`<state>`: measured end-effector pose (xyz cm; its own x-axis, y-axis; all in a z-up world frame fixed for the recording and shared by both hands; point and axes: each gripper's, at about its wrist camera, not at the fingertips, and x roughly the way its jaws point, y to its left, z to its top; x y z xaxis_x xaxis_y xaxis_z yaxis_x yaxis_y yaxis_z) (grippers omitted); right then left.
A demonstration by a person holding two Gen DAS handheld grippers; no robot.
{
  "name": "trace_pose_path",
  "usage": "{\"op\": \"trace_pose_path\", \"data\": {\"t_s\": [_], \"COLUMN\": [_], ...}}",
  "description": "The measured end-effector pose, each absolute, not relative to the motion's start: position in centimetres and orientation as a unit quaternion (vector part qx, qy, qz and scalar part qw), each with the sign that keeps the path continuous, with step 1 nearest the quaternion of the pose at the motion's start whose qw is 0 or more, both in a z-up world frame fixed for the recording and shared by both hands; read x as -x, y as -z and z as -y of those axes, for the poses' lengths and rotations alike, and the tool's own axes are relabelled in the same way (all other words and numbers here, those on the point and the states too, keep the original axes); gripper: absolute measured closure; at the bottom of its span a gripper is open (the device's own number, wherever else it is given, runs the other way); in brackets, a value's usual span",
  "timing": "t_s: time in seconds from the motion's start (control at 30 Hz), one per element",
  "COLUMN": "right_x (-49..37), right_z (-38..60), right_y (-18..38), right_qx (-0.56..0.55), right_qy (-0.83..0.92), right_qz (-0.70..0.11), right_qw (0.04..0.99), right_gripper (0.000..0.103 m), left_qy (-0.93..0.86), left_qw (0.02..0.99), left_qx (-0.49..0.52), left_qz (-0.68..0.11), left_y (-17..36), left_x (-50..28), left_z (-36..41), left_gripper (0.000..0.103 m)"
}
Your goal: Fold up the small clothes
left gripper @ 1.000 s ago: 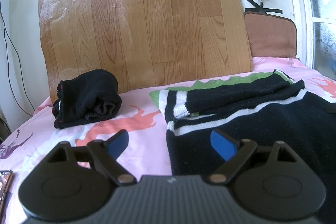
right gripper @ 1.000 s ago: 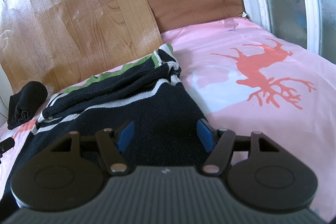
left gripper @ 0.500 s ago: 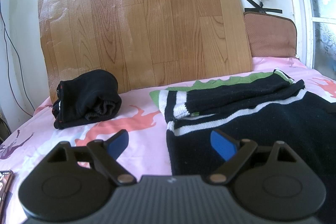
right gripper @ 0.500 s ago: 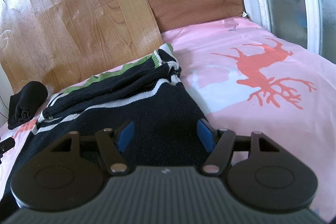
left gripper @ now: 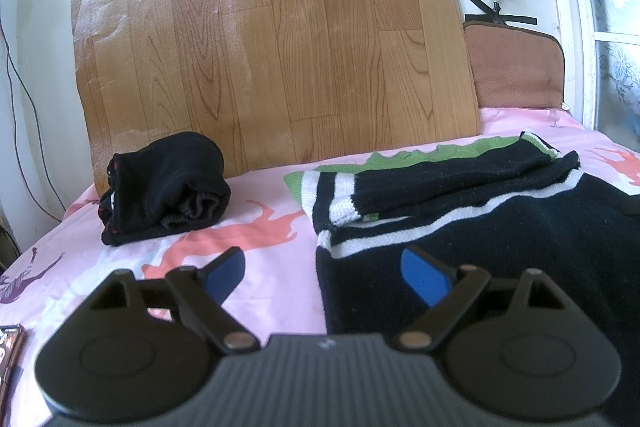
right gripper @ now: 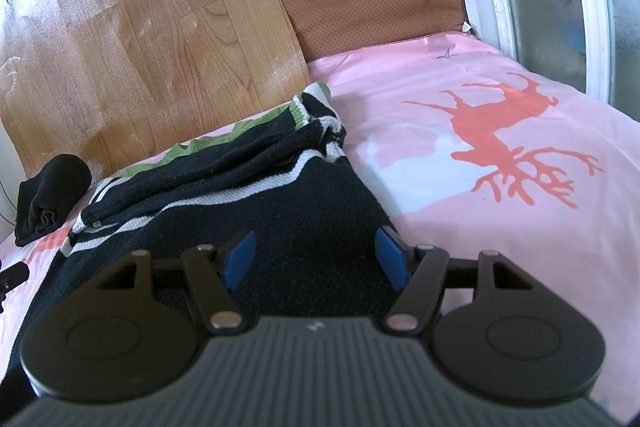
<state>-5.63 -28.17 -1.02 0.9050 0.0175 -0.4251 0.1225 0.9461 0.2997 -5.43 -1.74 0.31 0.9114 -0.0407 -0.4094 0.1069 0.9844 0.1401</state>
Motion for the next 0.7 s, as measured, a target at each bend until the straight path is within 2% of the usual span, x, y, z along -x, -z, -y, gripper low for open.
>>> {"op": "trace_pose_path", "data": {"t_s": [0.7], "right_x": [5.69], "right_z": [28.02], "right_y": [1.15], "right_qx": [-0.165], "right_qy": [0.027], "right_qz": [-0.215], "right_qw": [0.962], "right_gripper": [0.034], "left_qy": [0.043], "left_qw": [0.974], "left_qx": [-0.086], "left_qz": [-0.206], "left_y": [-0.05], "left_x": [5.46], "left_z": [1.7], "left_gripper": [0.012]}}
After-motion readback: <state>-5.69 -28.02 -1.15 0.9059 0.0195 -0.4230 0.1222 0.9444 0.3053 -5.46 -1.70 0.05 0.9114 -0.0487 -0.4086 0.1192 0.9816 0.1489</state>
